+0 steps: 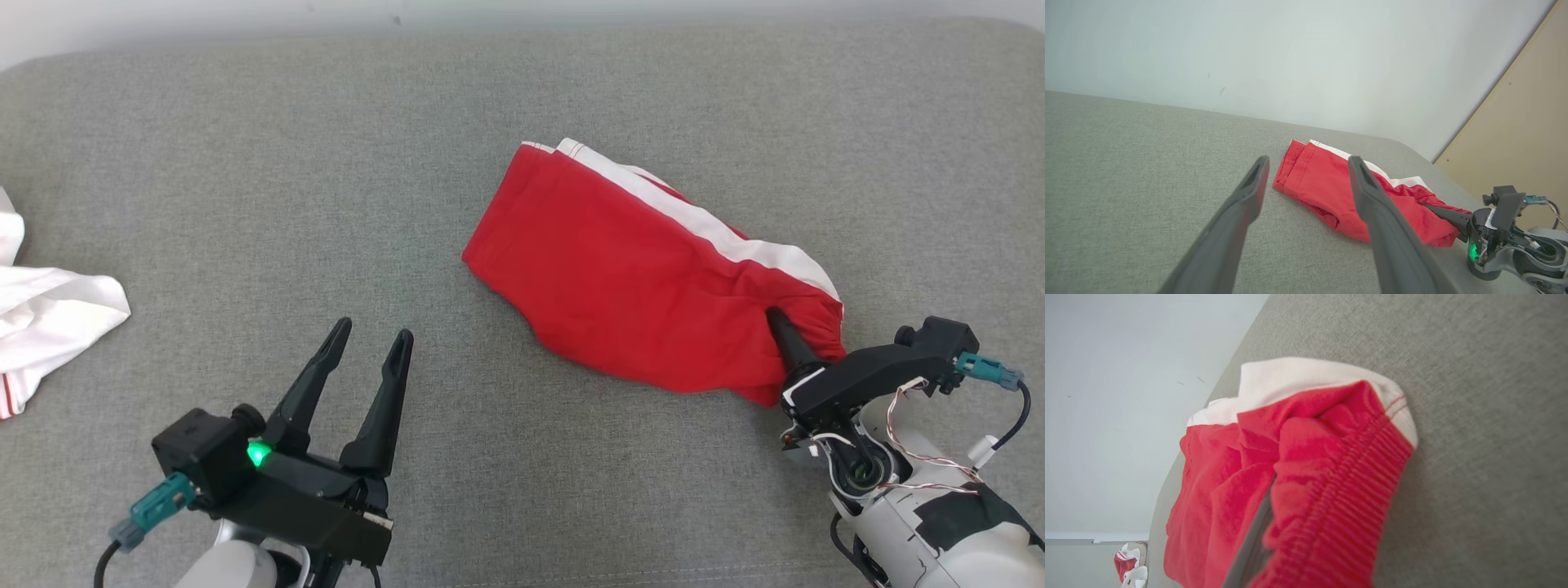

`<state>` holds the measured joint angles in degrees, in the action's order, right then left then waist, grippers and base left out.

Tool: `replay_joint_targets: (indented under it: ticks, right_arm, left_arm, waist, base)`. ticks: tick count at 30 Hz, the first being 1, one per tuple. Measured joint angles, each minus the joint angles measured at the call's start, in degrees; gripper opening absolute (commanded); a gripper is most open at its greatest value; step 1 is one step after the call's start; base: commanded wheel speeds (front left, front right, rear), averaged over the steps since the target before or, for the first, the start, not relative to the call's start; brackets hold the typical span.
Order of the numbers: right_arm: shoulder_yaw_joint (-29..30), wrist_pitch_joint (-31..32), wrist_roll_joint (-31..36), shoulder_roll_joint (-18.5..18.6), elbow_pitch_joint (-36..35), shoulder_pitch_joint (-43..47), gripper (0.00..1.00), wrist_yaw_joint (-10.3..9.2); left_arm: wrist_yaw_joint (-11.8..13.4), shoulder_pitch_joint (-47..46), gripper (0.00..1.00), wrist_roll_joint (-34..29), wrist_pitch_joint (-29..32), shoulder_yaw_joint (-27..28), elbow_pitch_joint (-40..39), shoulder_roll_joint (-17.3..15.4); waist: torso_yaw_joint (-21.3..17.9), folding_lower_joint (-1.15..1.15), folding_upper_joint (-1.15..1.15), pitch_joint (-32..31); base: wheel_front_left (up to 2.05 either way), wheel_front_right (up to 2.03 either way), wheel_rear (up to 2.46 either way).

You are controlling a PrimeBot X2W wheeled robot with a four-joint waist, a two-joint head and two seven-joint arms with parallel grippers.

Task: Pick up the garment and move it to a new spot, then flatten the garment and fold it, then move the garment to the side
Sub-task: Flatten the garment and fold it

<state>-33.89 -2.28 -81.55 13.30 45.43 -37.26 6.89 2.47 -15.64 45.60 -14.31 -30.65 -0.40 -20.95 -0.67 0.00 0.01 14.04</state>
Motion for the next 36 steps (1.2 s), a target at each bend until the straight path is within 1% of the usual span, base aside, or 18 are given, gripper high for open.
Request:
replay_joint_targets:
  ticks: [4,8,9,17,19,21,24,28,31,33,36]
  right_arm:
    - [-0.33,-0.41,0.8,0.27,-0.04,0.19,0.0,0.01]
    - [-1.65,-0.41,2.68,2.78,-0.52,0.87,0.0,0.02]
    - [-1.65,-0.41,2.68,2.78,-0.52,0.87,0.0,0.02]
    - [-2.66,-1.07,6.2,10.57,-3.26,2.32,0.0,0.18]
    - [-3.14,-1.8,7.78,12.76,-4.38,2.53,0.0,0.18]
    - [-3.78,-2.04,9.64,14.19,-5.58,2.44,0.0,0.16]
    - [-5.53,-2.33,12.24,14.45,-8.4,1.48,0.0,0.18]
    - [-6.92,-2.26,13.81,14.1,-12.13,-0.16,0.0,0.18]
    - [-8.12,-1.55,14.37,12.68,-14.08,-1.09,0.0,0.14]
    - [-9.27,-0.67,15.73,11.69,-14.67,-2.16,0.0,-0.63]
    - [-11.22,1.4,17.64,10.8,-14.7,-4.24,0.0,-2.46]
  left_arm:
    - [-0.01,1.3,1.0,-0.1,0.0,0.93,-0.21,0.13]
    - [-0.02,2.2,1.0,-0.35,0.0,1.18,-0.48,0.26]
    - [-0.02,2.2,1.0,-0.35,0.0,1.18,-0.48,0.26]
    - [-0.54,3.36,1.0,-0.77,0.0,1.8,-0.63,1.07]
    - [-0.59,3.41,1.0,-0.82,0.0,1.85,-0.64,1.26]
    - [-0.99,3.7,1.0,-0.82,0.0,2.04,-0.59,1.31]
    - [-1.48,4.4,1.0,-0.92,0.0,1.43,-0.32,1.36]
    - [-2.0,4.33,1.0,-1.34,0.0,0.8,0.25,2.04]
    - [-2.08,4.31,1.0,-1.33,0.0,0.68,0.51,2.66]
    - [-2.5,4.3,1.0,-1.33,0.0,0.38,0.87,3.03]
    - [-2.89,4.28,1.0,-1.33,0.0,0.21,1.32,3.41]
  waist:
    - [-0.49,0.0,0.0,-0.38]
    - [-1.48,0.0,0.0,-0.74]
    - [-1.48,0.0,0.0,-0.74]
    - [-3.38,0.0,0.0,-1.58]
    - [-3.76,0.0,0.0,-1.87]
    - [-4.13,0.0,0.0,-2.15]
    - [-4.56,0.0,0.0,-2.69]
    - [-4.49,0.0,0.0,-3.22]
    - [-3.82,0.0,0.0,-3.47]
    - [-3.24,0.0,0.0,-3.58]
    - [-2.17,0.0,0.0,-3.66]
  base:
    - [0.0,0.0,0.0]
    - [0.0,0.0,0.0]
    - [0.0,0.0,0.0]
    - [0.0,0.0,0.0]
    - [0.0,0.0,0.0]
    - [0.0,0.0,0.0]
    - [0.0,0.0,0.0]
    - [0.0,0.0,0.0]
    - [0.0,0.0,0.0]
    - [0.0,0.0,0.0]
    - [0.0,0.0,0.0]
